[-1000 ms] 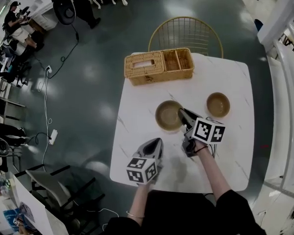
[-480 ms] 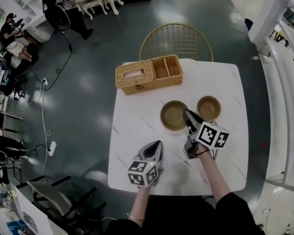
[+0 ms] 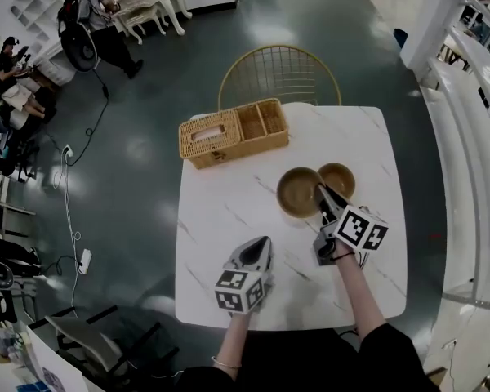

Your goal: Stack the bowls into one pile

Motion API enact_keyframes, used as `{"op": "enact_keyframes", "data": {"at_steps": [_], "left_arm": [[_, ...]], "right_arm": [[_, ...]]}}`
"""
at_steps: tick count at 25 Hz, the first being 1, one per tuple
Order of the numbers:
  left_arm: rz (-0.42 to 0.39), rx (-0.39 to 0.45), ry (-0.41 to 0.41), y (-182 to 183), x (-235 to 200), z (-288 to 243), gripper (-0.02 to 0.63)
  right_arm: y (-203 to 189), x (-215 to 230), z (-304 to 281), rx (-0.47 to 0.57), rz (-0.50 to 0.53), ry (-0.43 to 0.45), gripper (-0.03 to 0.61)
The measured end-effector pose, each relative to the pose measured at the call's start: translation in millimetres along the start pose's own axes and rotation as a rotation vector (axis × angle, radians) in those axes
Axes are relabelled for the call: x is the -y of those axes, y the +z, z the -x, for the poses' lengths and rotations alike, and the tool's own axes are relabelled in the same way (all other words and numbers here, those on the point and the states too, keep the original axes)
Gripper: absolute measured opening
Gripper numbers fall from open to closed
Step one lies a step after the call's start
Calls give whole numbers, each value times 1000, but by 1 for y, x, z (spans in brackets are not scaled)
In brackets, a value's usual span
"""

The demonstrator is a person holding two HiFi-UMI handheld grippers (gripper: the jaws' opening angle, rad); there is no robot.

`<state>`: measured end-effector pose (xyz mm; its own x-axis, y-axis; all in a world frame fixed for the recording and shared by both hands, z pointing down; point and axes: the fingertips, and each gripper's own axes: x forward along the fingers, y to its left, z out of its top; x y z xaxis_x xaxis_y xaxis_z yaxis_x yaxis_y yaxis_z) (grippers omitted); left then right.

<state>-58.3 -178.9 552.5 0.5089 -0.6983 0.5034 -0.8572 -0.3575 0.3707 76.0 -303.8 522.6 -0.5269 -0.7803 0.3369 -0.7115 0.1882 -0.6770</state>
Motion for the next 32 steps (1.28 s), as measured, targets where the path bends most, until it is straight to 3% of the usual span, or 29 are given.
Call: {"op": "enact_keyframes", "data": {"at_steps": [16, 32], "left_arm": [[-18, -19, -36, 4, 14, -16, 14], [-14, -39, -30, 0, 10, -21, 14]], "right_arm": [[41, 61, 32, 137, -58, -169, 48], [41, 102, 37, 169, -103, -332, 48]]}}
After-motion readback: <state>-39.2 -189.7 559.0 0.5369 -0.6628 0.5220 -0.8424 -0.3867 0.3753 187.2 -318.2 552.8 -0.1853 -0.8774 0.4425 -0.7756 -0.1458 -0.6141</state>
